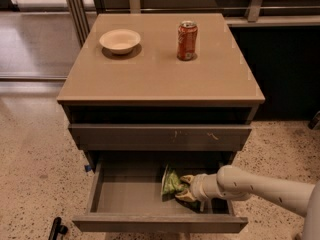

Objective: Pick green jalapeno chip bag from middle drawer and place on counter

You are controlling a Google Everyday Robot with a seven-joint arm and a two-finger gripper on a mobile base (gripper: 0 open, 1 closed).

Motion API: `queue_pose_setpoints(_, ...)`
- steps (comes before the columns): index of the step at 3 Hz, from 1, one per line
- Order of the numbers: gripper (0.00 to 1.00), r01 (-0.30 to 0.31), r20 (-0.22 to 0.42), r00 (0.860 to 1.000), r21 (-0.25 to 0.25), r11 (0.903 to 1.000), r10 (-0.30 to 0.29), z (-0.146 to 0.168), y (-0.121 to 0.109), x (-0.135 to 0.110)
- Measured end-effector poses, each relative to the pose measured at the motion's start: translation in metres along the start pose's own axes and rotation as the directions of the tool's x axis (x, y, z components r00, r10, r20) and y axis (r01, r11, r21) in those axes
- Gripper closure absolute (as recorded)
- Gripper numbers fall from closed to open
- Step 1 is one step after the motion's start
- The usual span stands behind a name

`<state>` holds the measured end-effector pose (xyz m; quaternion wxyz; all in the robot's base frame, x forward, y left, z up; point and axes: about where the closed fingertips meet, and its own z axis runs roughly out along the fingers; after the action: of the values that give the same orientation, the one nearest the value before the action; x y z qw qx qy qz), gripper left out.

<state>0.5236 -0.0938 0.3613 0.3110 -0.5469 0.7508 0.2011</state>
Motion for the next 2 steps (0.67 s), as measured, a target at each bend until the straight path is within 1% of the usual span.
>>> queue_pose_setpoints(1,0.97,0.001,0.011,1.000,-0.011,0.9999,-0.001,-0.002,0.003,-0.004)
queue_pose_setpoints(2,1.00,0.018,0.054,0.998,-0.055,0.9983,-0.015,-0.021,0.013,-0.032)
